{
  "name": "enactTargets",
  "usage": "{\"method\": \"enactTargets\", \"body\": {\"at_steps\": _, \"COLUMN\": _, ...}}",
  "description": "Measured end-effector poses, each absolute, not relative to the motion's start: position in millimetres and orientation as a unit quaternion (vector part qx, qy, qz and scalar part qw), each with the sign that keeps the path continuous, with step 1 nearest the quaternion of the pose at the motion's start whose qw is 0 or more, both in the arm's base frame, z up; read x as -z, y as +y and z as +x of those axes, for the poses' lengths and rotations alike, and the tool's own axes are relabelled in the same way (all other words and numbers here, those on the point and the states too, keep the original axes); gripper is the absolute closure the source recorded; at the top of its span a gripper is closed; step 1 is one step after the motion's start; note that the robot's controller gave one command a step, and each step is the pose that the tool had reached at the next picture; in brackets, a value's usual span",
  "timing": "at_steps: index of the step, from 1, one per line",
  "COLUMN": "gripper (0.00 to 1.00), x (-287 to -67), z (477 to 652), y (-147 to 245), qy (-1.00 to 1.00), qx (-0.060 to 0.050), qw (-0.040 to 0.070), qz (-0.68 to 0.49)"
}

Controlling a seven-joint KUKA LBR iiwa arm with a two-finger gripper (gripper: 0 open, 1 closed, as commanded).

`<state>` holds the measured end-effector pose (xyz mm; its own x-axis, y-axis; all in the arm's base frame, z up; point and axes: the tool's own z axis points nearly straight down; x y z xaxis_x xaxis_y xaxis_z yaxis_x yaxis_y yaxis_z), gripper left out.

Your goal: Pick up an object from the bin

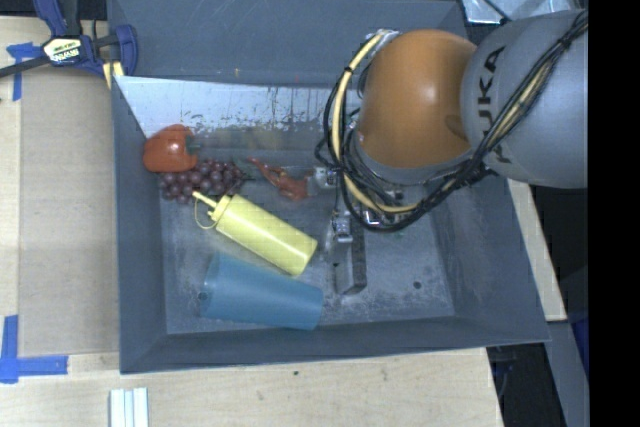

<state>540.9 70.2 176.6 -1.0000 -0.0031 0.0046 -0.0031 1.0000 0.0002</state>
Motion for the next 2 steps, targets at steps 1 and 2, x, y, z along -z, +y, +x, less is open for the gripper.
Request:
{"method": "enactTargets", "body": {"at_steps": 1, "gripper": 0.0, "x": -180.6, "z": 542.8, "y": 69.9, "qy": -1.0, "qx": 0.0, "qw": -0.002, "qz": 0.0}}
{"method": "enactTargets", "body": {"at_steps": 2, "gripper": 0.0, "x": -85.9, "z": 565.9, "y": 86.8, "qy": -0.995, "qx": 0.001, "qw": -0.001, "qz": -0.099}}
